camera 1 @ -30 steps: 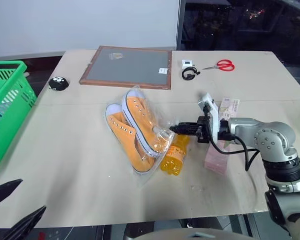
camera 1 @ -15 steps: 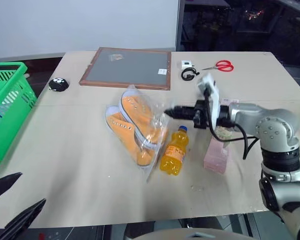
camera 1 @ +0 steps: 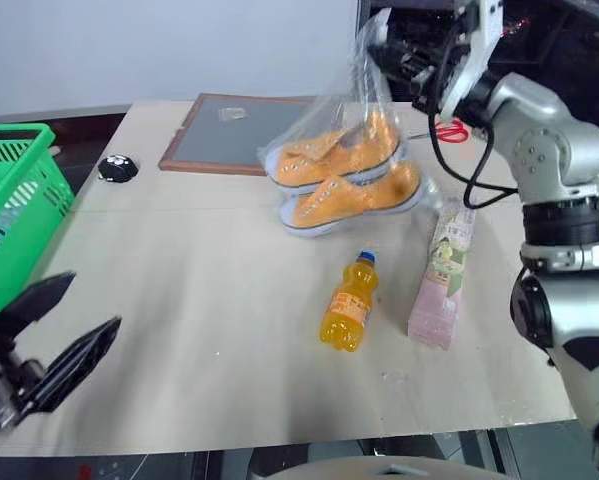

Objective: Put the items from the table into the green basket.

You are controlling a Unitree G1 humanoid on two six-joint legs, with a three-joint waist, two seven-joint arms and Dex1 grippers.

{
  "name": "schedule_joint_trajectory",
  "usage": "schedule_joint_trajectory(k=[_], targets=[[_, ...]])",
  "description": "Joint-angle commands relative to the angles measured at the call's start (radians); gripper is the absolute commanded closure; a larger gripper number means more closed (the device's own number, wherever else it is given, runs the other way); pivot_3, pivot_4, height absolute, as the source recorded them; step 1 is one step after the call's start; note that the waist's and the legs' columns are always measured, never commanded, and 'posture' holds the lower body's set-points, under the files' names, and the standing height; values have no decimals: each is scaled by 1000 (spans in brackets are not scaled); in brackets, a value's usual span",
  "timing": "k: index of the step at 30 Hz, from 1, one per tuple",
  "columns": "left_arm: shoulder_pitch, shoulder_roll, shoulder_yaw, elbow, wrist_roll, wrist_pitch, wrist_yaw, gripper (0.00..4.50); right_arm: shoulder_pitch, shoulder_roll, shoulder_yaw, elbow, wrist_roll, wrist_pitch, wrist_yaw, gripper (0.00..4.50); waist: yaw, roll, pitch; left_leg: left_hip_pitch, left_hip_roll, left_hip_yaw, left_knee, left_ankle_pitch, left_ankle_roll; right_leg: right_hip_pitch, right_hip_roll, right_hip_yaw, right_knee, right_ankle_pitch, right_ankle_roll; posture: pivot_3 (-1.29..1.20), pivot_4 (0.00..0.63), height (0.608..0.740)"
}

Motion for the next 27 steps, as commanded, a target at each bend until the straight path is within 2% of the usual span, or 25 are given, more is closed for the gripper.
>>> schedule_joint_trajectory(k=[1, 5, 10, 15, 19, 22, 26, 27], targets=[[-114, 37, -89, 4, 34, 1, 67, 0, -137, -61, -88, 168, -75, -210, 6, 4464, 2, 1, -1, -1, 0, 0, 0, 0, 0, 0, 0, 0, 0, 0, 0, 208, 30, 740], [-242, 74, -192, 32, 73, 25, 104, 0, -247, -124, -100, 413, -162, -382, -12, 4464, 0, 1, -4, -7, -1, -1, 0, 2, -3, -6, -1, 0, 1, 1, -1, 166, 26, 740], [-349, 113, -290, 70, 112, 50, 99, 0, -368, -218, -106, 665, -261, -556, -73, 4464, -17, 6, -9, -27, -1, 1, 0, 7, -11, -33, -2, 0, 12, 4, -1, 131, 28, 740], [-463, 123, -356, 107, 135, 56, 100, 0, -437, -307, -100, 825, -347, -668, -140, 4464, -37, 10, -10, -28, -1, 1, 0, 7, -11, -35, -1, 0, 13, 4, -1, 117, 30, 740], [-517, 114, -403, 124, 157, 59, 95, 0, -422, -375, -94, 888, -414, -698, -196, 4464, -58, 12, -11, -28, -1, 2, 0, 7, -11, -35, -1, 1, 14, 4, -1, 92, 29, 740], [-526, 108, -418, 131, 168, 58, 92, 0, -353, -411, -51, 911, -479, -669, -133, 3512, -72, 14, -14, -27, -1, 4, 0, 7, -11, -35, -1, 3, 15, 4, -1, 87, 29, 740], [-510, 118, -418, 129, 175, 65, 84, 0, -256, -486, 30, 905, -614, -696, -201, 1477, -86, 14, -20, -19, -1, 6, 0, 5, -7, -28, -1, 6, 16, 3, -1, 88, 34, 740], [-505, 122, -414, 129, 174, 68, 81, 0, -245, -507, 34, 896, -630, -711, -215, 1110, -86, 14, -20, -16, -1, 9, 0, 4, -7, -26, -1, 9, 17, 3, -1, 84, 35, 740]])
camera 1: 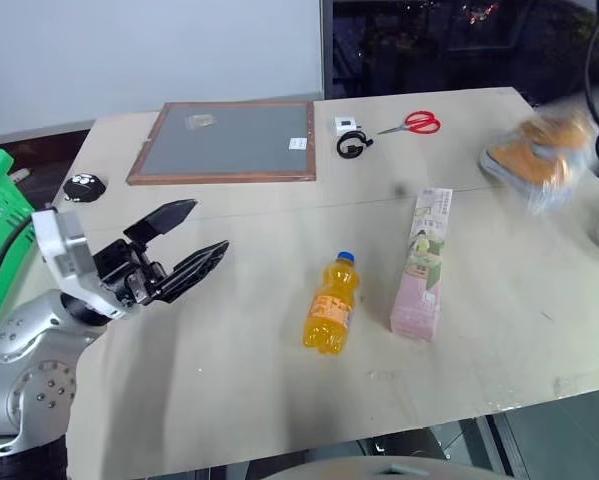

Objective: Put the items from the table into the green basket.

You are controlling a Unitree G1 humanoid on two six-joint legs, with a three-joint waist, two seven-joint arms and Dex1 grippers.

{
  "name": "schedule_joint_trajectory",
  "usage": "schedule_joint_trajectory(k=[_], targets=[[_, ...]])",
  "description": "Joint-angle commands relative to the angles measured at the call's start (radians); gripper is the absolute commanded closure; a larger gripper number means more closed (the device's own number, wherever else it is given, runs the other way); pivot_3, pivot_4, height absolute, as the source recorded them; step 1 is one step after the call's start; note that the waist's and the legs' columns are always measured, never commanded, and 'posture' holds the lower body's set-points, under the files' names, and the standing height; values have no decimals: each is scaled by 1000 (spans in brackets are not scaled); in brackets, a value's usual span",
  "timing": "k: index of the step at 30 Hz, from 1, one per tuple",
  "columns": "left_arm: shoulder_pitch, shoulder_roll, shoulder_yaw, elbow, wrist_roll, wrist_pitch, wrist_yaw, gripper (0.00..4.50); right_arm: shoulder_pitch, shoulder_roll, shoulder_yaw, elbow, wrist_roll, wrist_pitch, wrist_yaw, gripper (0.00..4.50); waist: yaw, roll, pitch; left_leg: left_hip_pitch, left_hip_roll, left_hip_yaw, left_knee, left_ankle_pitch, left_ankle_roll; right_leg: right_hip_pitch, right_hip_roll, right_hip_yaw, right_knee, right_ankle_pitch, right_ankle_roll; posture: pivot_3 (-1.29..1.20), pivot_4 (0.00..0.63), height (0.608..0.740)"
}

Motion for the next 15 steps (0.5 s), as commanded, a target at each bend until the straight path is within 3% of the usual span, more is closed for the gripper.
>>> schedule_joint_trajectory(k=[1, 2, 3, 5, 9, 11, 15], targets=[[12, 22, 27, -9, -2, 5, -14, 0, 12, -70, -1, -45, -41, -41, -37, 640, -1, 2, 0, 2, 0, 1, 0, 0, 0, 2, 0, 1, 0, 0, 0, 81, 36, 740], [18, 25, 30, -10, -3, 10, -17, 0, 12, -78, -16, -54, -30, -38, -17, 192, -2, 4, -1, 3, -1, 3, 1, 0, 1, 2, 0, 3, 0, 0, 0, 76, 38, 740], [23, 28, 33, -10, -5, 13, -21, 0, 14, -84, -30, -65, -18, -37, 4, 39, -5, 6, -2, 3, -1, 4, 1, 0, 1, 2, 0, 4, 0, 0, 0, 69, 39, 740], [30, 34, 31, -13, -3, 20, -26, 0, 28, -82, -60, -96, 21, -27, 88, 39, -19, 8, -3, 4, -1, 5, 2, 0, 1, 3, 0, 6, 0, 0, 0, 60, 41, 740], [46, 34, -17, -41, 18, 38, -20, 0, 219, -54, -123, -351, 207, 141, 471, 39, -39, 5, -7, 13, 0, 5, 3, 0, 1, 12, 2, 7, 0, 0, 1, 37, 47, 740], [53, 25, -59, -76, 21, 65, 7, 0, 450, -59, -166, -645, 360, 309, 611, 39, -43, 2, -10, 24, 1, 3, 2, -1, 3, 25, 3, 4, -3, -1, 1, 22, 52, 740], [52, 6, -190, -147, 75, 135, 116, 0, 901, -61, -301, -1145, 598, 543, 671, 39, -28, 7, -11, 25, 0, -1, 6, -2, 4, 30, 1, 2, -3, -2, 3, 1, 60, 740]])
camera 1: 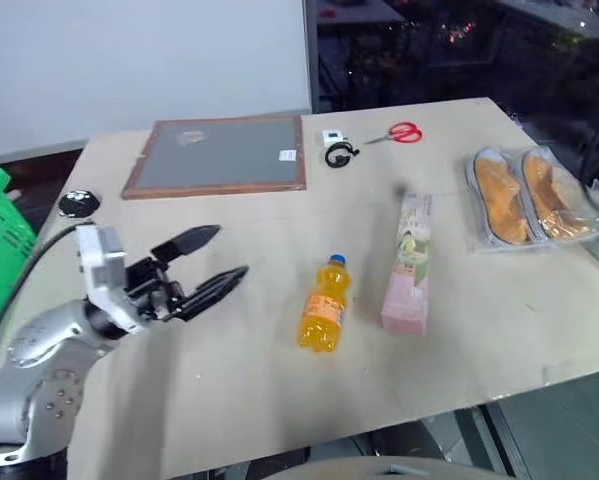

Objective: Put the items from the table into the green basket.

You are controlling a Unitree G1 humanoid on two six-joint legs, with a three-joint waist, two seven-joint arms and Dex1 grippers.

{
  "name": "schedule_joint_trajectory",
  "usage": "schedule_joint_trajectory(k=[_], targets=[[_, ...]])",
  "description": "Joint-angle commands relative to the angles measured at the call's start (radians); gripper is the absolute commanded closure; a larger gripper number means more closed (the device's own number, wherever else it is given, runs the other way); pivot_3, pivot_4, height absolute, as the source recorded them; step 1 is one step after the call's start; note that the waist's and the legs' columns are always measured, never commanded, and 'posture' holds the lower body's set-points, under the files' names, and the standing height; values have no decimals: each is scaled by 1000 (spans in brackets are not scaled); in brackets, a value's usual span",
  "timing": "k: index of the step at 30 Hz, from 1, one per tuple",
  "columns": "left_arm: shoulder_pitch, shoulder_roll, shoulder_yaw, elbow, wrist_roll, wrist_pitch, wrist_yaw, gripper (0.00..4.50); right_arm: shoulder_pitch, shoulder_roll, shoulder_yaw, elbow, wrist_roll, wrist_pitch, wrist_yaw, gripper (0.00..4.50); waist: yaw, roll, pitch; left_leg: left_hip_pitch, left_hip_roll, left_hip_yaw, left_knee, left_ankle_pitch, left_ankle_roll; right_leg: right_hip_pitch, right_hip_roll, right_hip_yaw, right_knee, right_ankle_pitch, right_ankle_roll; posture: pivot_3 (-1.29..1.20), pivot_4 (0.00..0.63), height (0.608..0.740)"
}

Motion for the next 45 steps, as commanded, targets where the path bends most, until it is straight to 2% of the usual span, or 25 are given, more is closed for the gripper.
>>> schedule_joint_trajectory(k=[1, 3, 7, 12, 14, 18, 22, 27, 34, 39, 41, 45], targets=[[-17, -20, -128, -98, 62, 70, 124, 0, 287, -11, -165, -419, 218, 191, 35, 39, 16, 5, 0, -2, -1, -1, 1, 0, 0, 0, 0, 0, 0, 0, 0, -10, 63, 740], [-18, -33, -188, -131, 104, 89, 172, 0, 443, 13, -217, -549, 289, 247, 22, 39, 17, 6, 0, -2, -1, -3, 5, -2, 2, 0, 0, -2, 2, -1, 2, -18, 67, 740], [-42, -67, -238, -134, 122, 140, 259, 0, 665, 74, -268, -733, 363, 337, -60, 39, 8, 5, -1, -2, 0, 0, 8, -2, 2, 3, 2, 0, 3, -3, 5, -24, 71, 740], [-85, -98, -423, -170, 267, 295, 462, 0, 807, 92, -310, -848, 442, 384, -59, 39, -2, 3, -1, 14, -1, 4, 9, -2, 2, 15, 3, 6, 3, -5, 2, -50, 71, 740], [-104, -108, -472, -169, 319, 349, 527, 0, 848, 99, -319, -877, 432, 361, -61, 39, -11, 0, -1, 15, -1, 5, 9, -2, 2, 17, 4, 8, 1, -5, 3, -57, 74, 740], [-193, -224, -577, -139, 375, 462, 660, 0, 935, 112, -340, -915, 433, 330, -31, 39, -13, -3, -2, 13, -2, 4, 9, -2, 2, 17, 4, 9, -3, -5, 4, -73, 80, 740], [-238, -259, -657, -101, 452, 553, 721, 0, 1008, 126, -354, -933, 403, 243, 14, 39, -20, -3, -2, 13, -3, 5, 8, -3, 4, 18, 4, 11, -3, -6, 6, -101, 87, 740], [-276, -304, -679, -64, 485, 662, 775, 0, 1083, 118, -370, -920, 373, 153, 96, 39, -23, -2, -3, 15, -4, 5, 8, -3, 4, 19, 4, 14, -3, -6, 6, -135, 93, 740], [-275, -341, -629, -47, 503, 840, 837, 0, 1070, 146, -408, -915, 449, 101, 133, 39, -56, 0, -5, 17, -7, 2, 9, -4, 2, 24, 4, 15, -14, -6, 6, -164, 89, 740], [-255, -409, -535, -60, 510, 983, 895, 0, 1023, 110, -430, -930, 491, 115, 133, 39, -94, -2, -8, 20, -10, 2, 9, -6, -1, 33, 0, 16, -20, -7, 6, -171, 84, 740], [-251, -444, -492, -69, 512, 1037, 907, 0, 1000, 95, -434, -926, 503, 123, 126, 39, -108, -3, -8, 27, -11, 0, 8, -6, -1, 36, 0, 15, -22, -7, 6, -170, 84, 740], [-254, -546, -384, -99, 501, 1174, 902, 0, 943, 59, -426, -914, 518, 141, 117, 39, -134, -2, -8, 29, -16, -18, 6, -7, -2, 37, 0, 7, -33, -7, 7, -165, 85, 740]])
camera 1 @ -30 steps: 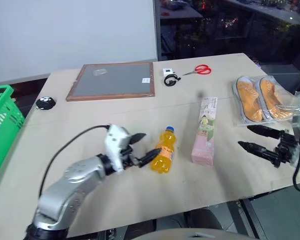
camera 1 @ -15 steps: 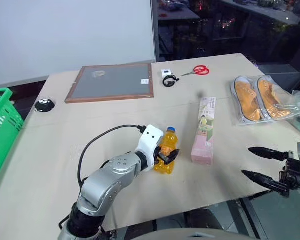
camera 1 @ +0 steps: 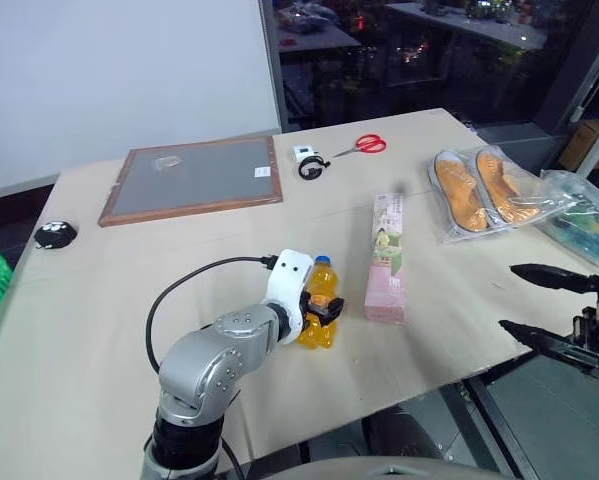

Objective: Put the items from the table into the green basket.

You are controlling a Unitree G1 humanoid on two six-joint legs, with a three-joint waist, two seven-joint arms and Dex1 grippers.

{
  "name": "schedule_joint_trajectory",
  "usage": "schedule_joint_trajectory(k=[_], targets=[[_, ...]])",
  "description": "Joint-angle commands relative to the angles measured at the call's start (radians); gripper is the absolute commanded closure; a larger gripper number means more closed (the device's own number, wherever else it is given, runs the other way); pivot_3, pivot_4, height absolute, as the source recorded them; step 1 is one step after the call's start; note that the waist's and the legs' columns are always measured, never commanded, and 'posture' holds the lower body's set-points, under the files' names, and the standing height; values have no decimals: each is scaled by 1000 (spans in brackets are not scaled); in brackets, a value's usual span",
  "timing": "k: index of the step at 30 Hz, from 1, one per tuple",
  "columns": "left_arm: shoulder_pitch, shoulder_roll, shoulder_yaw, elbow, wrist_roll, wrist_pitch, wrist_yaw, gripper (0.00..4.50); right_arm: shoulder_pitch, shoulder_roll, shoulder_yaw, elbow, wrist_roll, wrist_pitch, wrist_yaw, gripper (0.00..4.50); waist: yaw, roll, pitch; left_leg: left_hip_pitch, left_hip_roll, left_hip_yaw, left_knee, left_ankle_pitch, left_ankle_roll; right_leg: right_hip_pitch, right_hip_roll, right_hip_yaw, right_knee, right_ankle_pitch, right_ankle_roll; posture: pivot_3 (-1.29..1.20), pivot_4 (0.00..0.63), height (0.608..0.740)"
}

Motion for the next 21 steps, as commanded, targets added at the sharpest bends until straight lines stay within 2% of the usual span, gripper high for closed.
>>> schedule_joint_trajectory(k=[1, 4, 5, 8, 17, 21], targets=[[50, -27, 59, 74, 59, 171, 58, 0, -46, -28, -29, -13, 29, 9, -10, 39, -9, 0, 0, 0, -1, -3, 0, 0, 0, 0, 0, -2, -1, 0, 0, -165, 85, 740], [67, -9, 51, 62, 65, 184, 72, 0, -82, -40, -16, -6, 31, 16, -16, 39, -24, 0, 0, 0, -1, -6, 0, 0, 0, 0, -2, -5, -3, 0, 0, -157, 89, 740], [74, -10, 54, 60, 63, 184, 74, 500, -93, -43, -12, -3, 31, 17, -18, 0, -26, 0, 0, 1, -1, -6, 0, 0, -1, 0, -2, -6, -3, 0, 0, -153, 90, 740], [84, -23, 71, 60, 60, 184, 76, 1103, -123, -44, 1, 4, 26, 21, -23, 0, -26, 0, 0, 2, -1, -8, -1, -2, -1, 0, -2, -7, -4, 0, 0, -152, 90, 740], [57, 8, 71, 29, 49, 138, 31, 1190, -185, -36, 24, 6, 31, 36, -48, 0, -25, 2, 1, 3, -2, -19, -1, -7, -5, -2, -2, -15, -11, 0, 0, -139, 91, 740], [4, 105, 27, 46, 141, -116, 65, 1190, -239, -28, 39, -3, 87, 73, -81, 0, -22, 5, 9, 2, -1, -24, -5, -7, -5, -3, -3, -20, -19, 0, 0, -131, 90, 740]])
